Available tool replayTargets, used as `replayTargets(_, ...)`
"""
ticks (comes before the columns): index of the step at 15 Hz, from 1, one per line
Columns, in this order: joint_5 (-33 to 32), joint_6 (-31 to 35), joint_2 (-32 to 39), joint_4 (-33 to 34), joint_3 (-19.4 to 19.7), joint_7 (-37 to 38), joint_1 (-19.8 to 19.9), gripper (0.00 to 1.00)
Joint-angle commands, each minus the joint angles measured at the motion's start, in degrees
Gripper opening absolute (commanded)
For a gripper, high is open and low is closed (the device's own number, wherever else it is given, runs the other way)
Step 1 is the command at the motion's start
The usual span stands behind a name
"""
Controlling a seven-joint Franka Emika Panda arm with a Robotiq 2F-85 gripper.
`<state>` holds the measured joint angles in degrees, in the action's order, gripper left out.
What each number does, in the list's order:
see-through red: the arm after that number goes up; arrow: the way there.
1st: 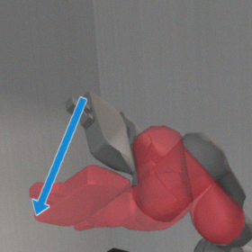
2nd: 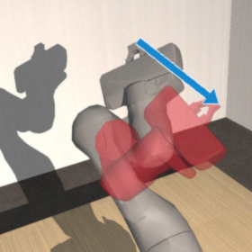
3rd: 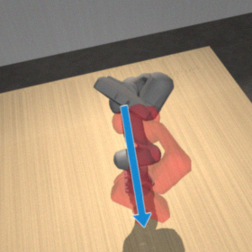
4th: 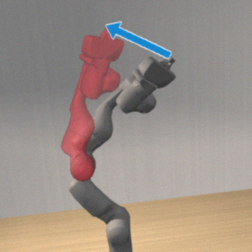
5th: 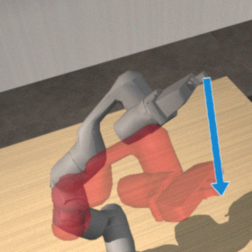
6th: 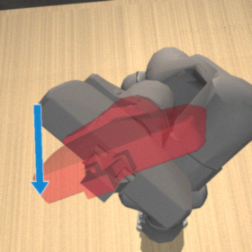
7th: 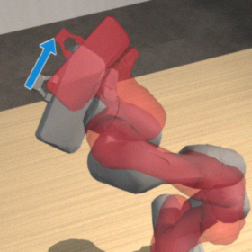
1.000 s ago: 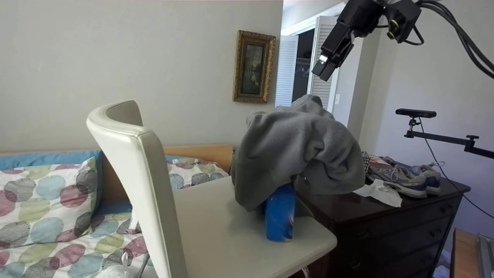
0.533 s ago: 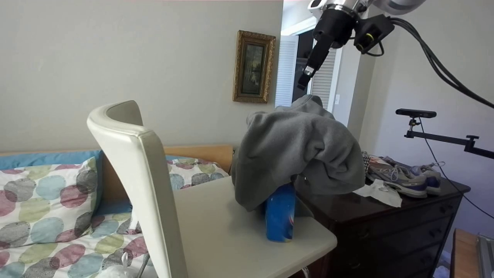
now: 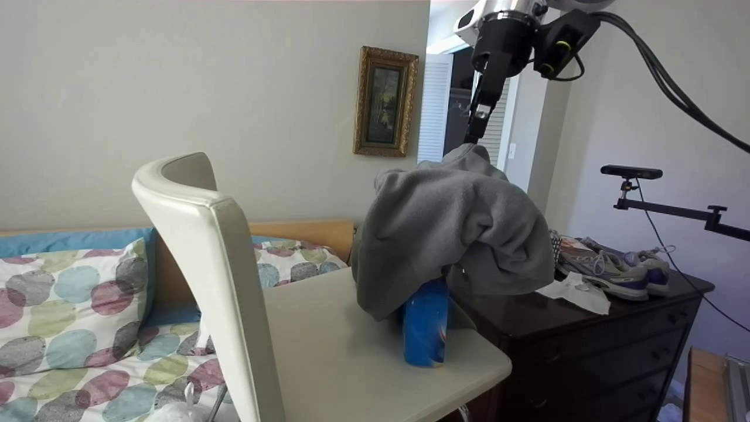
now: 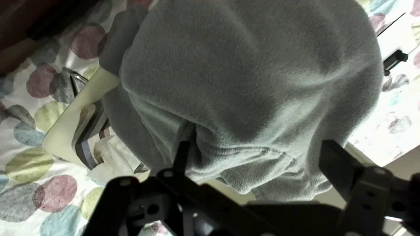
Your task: Remove the jersey from the top of the bottle
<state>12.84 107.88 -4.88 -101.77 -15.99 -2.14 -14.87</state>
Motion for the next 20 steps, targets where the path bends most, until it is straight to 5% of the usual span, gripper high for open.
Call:
replayTargets(1, 1.4, -4.9, 2.7, 4.4, 0.4, 1.2, -0.2, 1.0)
replayTargets(10, 1.4, -2.7, 7.0, 3.9, 0.6, 0.5, 0.0, 1.0)
replayTargets(12, 1.3, -2.3, 7.8, 3.7, 0.5, 0.7, -0.1, 0.73)
replayTargets(20, 1.7, -3.9, 8.0, 5.5, 0.1, 3.0, -0.6, 0.16)
